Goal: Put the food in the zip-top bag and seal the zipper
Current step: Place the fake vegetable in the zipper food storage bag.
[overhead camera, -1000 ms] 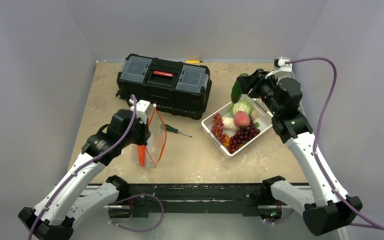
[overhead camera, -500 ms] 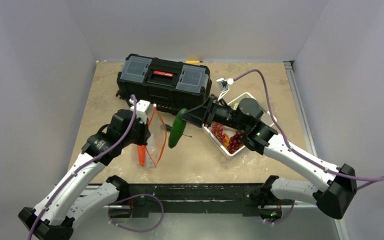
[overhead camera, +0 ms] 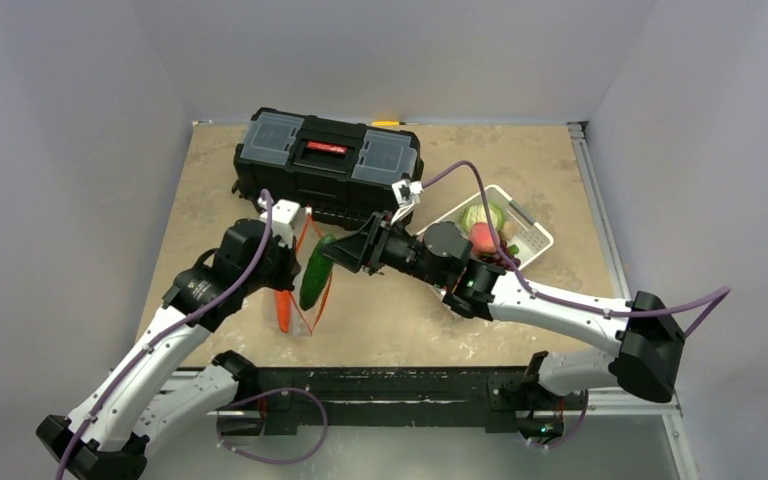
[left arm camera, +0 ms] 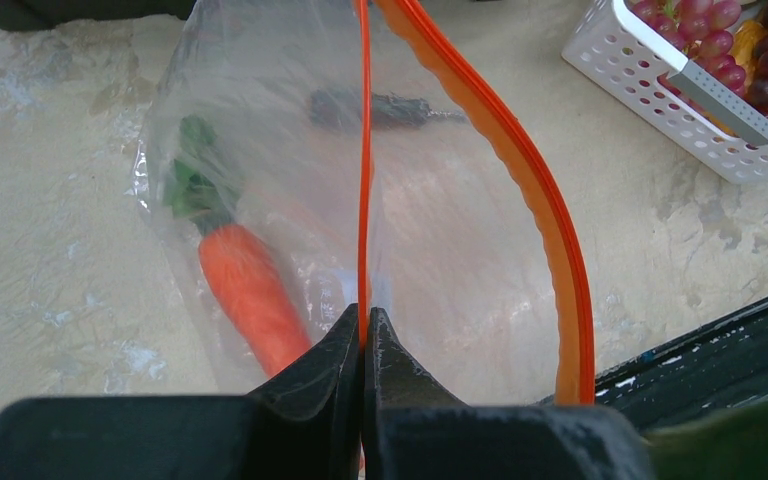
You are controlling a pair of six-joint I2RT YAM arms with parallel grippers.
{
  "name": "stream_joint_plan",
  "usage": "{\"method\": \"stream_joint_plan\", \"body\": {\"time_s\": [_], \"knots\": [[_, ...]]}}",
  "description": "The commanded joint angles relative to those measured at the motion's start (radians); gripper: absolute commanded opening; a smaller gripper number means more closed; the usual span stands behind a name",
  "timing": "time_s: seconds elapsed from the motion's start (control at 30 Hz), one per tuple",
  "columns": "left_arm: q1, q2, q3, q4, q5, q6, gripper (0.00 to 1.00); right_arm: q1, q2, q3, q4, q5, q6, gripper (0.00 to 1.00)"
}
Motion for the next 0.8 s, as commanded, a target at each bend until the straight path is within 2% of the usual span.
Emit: {"method": "stream_joint_plan", "body": {"time_s": [0.0,0.17,0.5,0.6,0.77], "knots": [[0.003,-0.016,0.002,0.029,-0.011,0.02,0.0,0.043,0.019,0.046,-0.066,0.195,0.008,0.0],[0.002,-0.026,0.002,0.032,-0.011,0.019,0.0,0.08,0.04,0.067,-0.182,0.327,0.039,0.0],[0.003,-0.039,0.0,0.037,0.004,0.02,0.0,0.116,0.173,0.208,-0.325,0.371,0.005,0.09],[0.003,-0.045,-0.002,0.04,0.009,0.02,0.0,0.117,0.212,0.252,-0.364,0.391,-0.008,0.19],[0.002,-0.051,-0.004,0.042,0.014,0.022,0.0,0.117,0.251,0.295,-0.393,0.401,-0.038,0.46]]}}
